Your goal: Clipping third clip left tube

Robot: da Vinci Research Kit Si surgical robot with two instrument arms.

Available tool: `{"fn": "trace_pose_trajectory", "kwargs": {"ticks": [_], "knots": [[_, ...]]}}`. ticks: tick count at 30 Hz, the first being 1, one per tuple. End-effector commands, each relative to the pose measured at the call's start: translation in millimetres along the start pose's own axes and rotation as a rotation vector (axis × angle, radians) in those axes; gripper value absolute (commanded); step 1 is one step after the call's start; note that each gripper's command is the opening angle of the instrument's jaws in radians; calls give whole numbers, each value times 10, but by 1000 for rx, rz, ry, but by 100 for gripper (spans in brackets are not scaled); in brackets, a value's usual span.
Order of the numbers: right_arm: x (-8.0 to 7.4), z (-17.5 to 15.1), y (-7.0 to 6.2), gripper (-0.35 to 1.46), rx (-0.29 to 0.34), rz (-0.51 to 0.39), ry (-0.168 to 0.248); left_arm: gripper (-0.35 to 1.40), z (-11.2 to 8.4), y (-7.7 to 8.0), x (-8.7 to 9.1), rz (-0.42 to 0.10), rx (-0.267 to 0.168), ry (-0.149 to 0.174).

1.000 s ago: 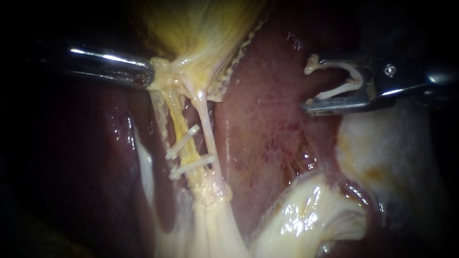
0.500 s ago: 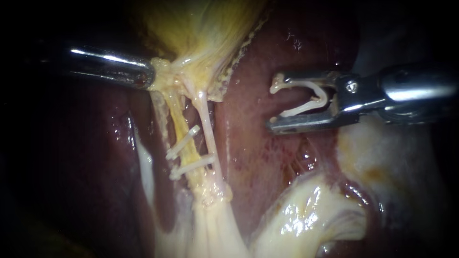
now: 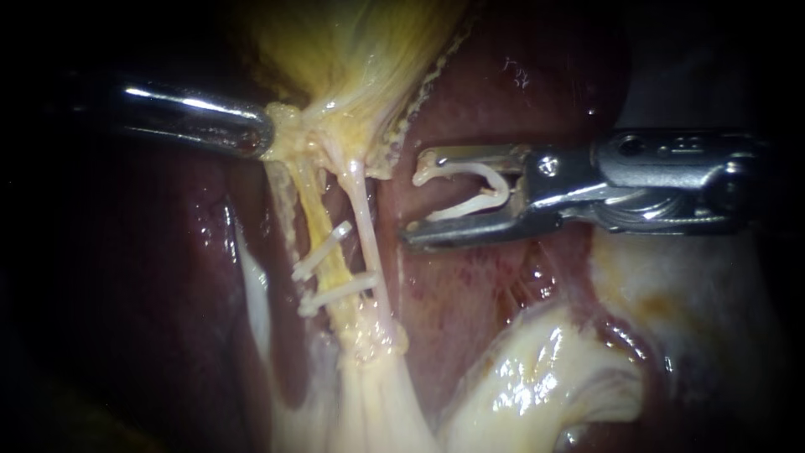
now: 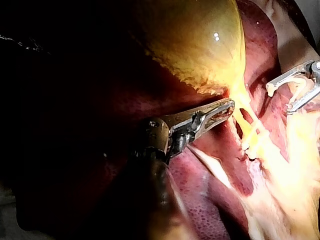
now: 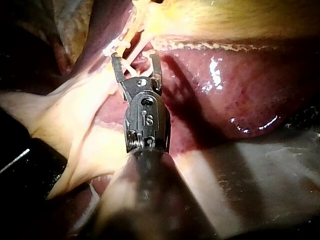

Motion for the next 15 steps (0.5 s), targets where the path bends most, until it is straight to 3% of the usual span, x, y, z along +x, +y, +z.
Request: {"fn": "trace_pose_trajectory", "kwargs": {"ticks": [1,9,15], "knots": [[0,2,0,48,7,2,-4,-35,0,0,0,0,0,0],[2,24,0,45,64,44,-4,-35,1,-1,0,0,-4,-2],[1,38,2,45,70,54,-3,-35,2,-3,0,-1,-5,-2]]}}
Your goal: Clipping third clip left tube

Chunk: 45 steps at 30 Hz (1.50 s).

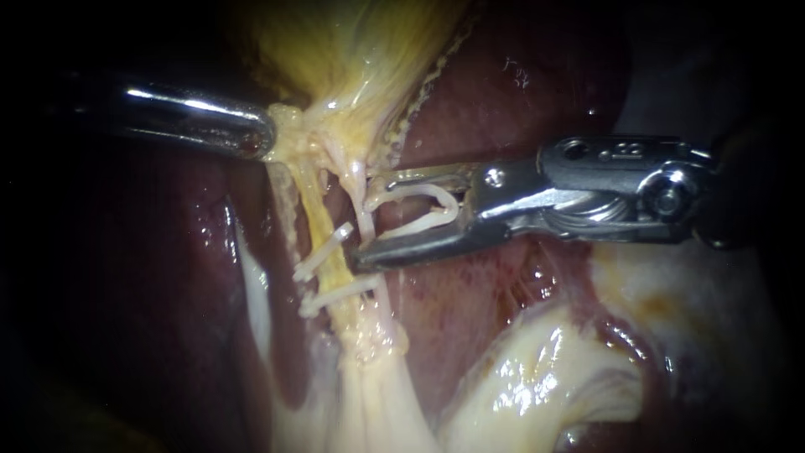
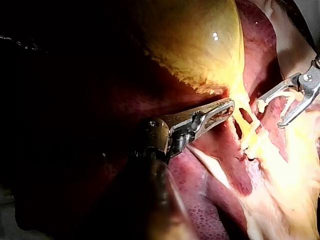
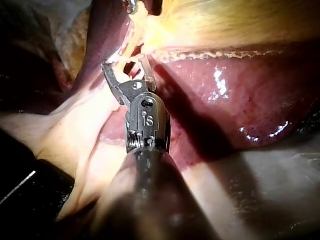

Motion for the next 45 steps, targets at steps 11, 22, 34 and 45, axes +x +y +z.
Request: {"fn": "trace_pose_trajectory", "kwargs": {"ticks": [11,22,34,45], "knots": [[-5,12,12,45,3,23,1,-35,1,0,0,0,-1,0],[-12,23,20,45,15,42,-1,-35,1,-1,0,0,-1,0],[-10,26,18,45,45,37,14,-35,2,-1,1,0,-2,-1],[-14,37,29,45,39,64,15,-35,2,-1,0,0,1,0]]}}
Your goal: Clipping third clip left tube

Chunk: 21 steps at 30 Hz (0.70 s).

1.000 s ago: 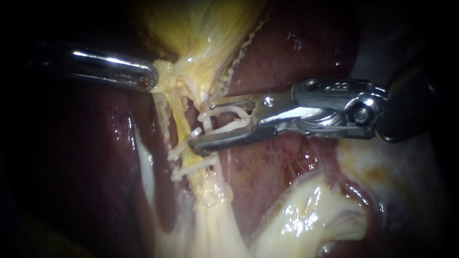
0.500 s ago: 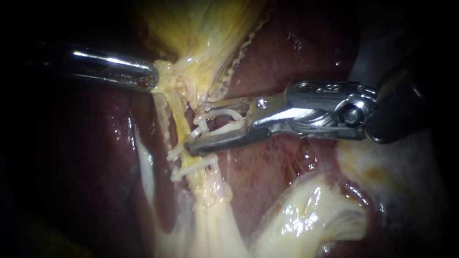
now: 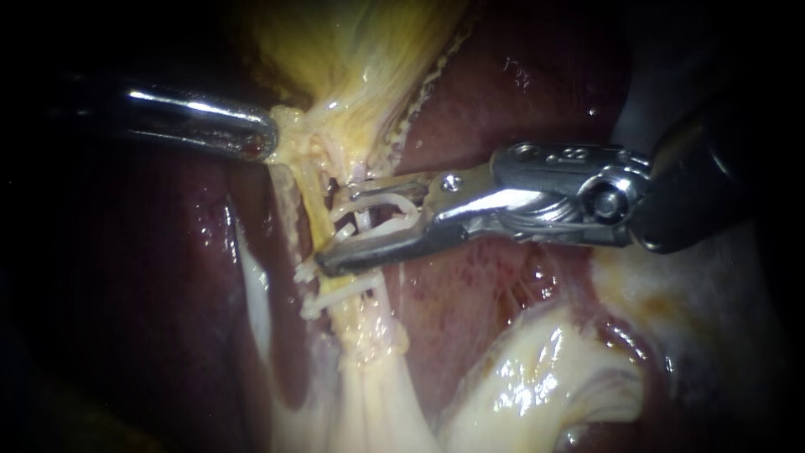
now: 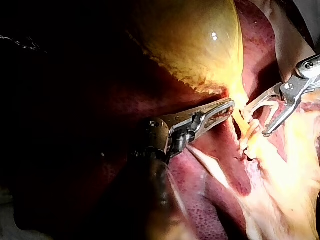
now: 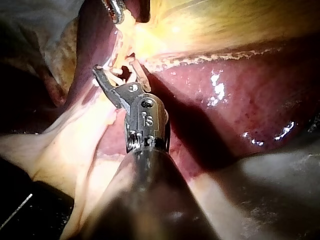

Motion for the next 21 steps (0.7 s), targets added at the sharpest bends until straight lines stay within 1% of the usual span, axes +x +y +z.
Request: {"fn": "trace_pose_trajectory", "kwargs": {"ticks": [1,3,8,15,17,21], "knots": [[-1,2,2,45,-1,5,-1,-35,0,0,0,0,1,0],[-5,5,6,45,-2,8,2,-35,0,-1,0,0,1,0],[-15,10,16,45,-9,14,-7,-35,0,-1,0,0,0,0],[-15,13,25,45,-11,14,-9,-35,1,-1,0,0,2,1],[-13,16,28,45,-3,20,1,-35,2,-2,1,0,2,1],[-8,24,31,45,58,61,59,-35,3,-2,1,1,4,2]]}}
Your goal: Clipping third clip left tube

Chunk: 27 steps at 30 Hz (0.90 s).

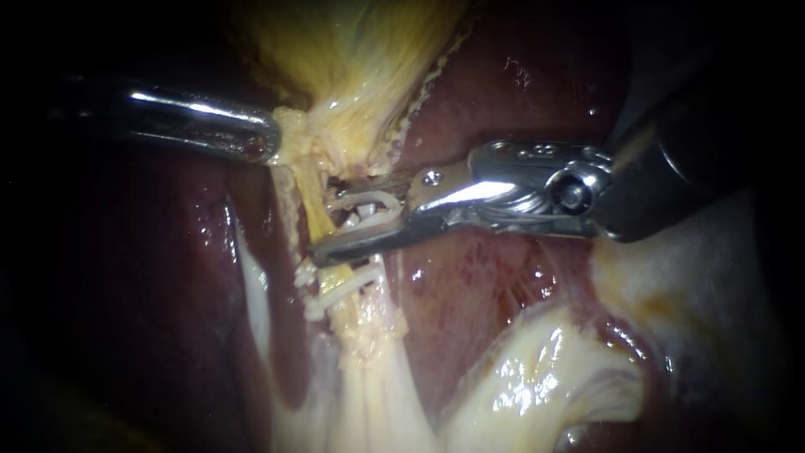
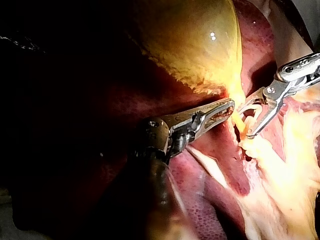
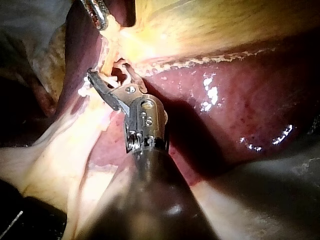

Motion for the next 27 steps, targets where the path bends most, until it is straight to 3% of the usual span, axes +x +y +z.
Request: {"fn": "trace_pose_trajectory", "kwargs": {"ticks": [1,11,19,23,27], "knots": [[1,2,-1,45,16,5,15,-35,0,0,0,0,1,0],[28,4,-6,45,205,113,184,-35,1,1,0,0,1,0],[50,-5,-20,43,252,150,242,-35,1,2,1,1,1,1],[52,-7,-20,40,255,163,244,-35,1,2,1,1,1,1],[51,-8,-15,24,242,165,252,-35,1,2,1,1,1,1]]}}
